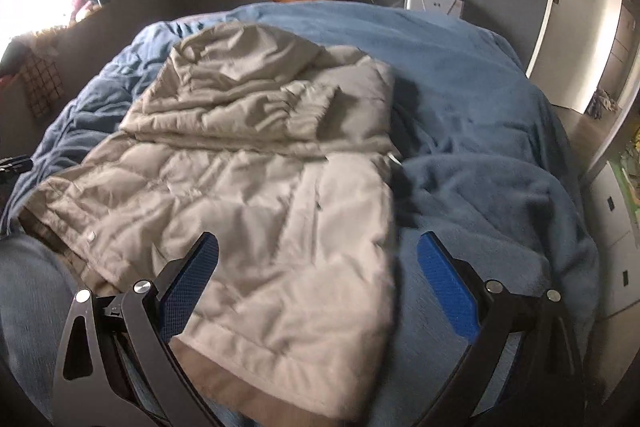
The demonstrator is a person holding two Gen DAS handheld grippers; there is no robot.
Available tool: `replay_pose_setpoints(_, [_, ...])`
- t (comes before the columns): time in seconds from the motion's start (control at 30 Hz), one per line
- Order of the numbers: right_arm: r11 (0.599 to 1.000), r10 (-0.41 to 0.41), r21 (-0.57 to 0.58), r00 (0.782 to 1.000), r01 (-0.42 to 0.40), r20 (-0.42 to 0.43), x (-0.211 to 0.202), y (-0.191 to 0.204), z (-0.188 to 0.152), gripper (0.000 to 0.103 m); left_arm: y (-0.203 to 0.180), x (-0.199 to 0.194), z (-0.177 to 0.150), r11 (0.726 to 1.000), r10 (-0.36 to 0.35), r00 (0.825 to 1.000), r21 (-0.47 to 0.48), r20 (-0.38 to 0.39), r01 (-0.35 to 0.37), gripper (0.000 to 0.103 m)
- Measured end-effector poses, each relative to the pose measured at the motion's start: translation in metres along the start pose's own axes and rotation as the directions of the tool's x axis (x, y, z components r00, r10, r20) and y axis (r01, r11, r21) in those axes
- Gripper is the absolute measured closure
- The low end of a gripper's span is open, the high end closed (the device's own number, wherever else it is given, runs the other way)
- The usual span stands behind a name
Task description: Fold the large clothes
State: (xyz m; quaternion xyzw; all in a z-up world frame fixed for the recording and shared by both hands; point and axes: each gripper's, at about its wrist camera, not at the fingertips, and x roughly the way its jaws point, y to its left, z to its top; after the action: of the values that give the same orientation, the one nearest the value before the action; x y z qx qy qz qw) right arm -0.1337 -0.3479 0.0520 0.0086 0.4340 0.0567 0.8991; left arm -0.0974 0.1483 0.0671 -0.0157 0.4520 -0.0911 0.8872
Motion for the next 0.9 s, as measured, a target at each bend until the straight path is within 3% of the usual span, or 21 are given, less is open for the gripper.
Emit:
replay_pose_setpoints(0.17, [1.000,-0.001,-0.007,0.999,0.000,-0.035,-0.001,-0.008,-0.009,0.008,-0.010,0.003,-0.015,0.999,-0.020,0.999,0.041,-0.047,0.022,0.007])
replay_pose_setpoints(0.4, [1.000,0.015,-0.024,0.998,-0.017,-0.057,-0.001,-0.004,-0.017,0.008,-0.025,0.016,-0.031,0.996,-0.055,0.991,0.066,-0.123,0.063,0.020])
replay_pose_setpoints(0.9, [1.000,0.002,0.004,0.995,-0.002,-0.095,-0.011,-0.009,-0.036,0.008,-0.030,0.012,-0.044,0.993,-0.094,0.982,0.060,-0.163,0.105,0.030])
